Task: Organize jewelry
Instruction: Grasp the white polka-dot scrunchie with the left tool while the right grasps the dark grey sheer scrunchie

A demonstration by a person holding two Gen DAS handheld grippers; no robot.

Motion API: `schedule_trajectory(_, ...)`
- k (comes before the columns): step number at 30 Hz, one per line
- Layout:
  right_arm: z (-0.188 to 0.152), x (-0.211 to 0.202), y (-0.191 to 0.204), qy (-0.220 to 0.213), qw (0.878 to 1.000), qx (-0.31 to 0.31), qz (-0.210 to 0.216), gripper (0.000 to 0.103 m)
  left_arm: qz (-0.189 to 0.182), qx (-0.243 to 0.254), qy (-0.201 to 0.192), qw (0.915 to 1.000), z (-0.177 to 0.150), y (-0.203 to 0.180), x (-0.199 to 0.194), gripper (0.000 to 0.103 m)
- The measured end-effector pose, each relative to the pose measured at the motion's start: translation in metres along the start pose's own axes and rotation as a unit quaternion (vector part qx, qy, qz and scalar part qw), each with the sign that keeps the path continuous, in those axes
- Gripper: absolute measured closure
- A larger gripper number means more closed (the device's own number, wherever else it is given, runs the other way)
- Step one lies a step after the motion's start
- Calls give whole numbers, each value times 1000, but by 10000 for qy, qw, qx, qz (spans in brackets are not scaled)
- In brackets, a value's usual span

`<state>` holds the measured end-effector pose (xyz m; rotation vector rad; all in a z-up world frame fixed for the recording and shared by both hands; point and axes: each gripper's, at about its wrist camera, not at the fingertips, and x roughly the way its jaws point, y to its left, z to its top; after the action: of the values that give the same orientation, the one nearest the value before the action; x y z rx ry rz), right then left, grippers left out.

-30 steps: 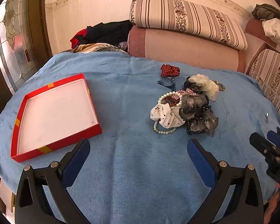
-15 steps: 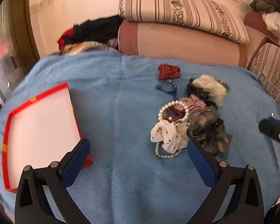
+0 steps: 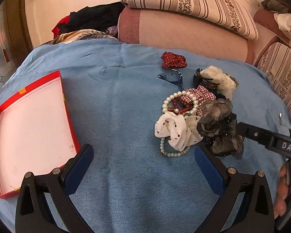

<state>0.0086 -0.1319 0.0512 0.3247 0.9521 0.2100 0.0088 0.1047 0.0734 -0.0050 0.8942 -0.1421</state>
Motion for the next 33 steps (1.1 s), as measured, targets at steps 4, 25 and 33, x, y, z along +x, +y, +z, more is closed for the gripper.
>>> schedule_trajectory(4, 1, 17, 1, 92, 9999, -35, -50, 40, -27, -23, 22, 10000, 0, 2, 1, 0)
schedule_trajectory(25, -15, -30, -19, -243, 9982, -211, -511, 90, -496, 73, 650, 9966, 13, -24, 64, 26)
schedule_trajectory(33, -15, -33, -20, -246, 9988, -196, -382, 90, -785, -87, 613, 9950, 13, -24, 70, 85)
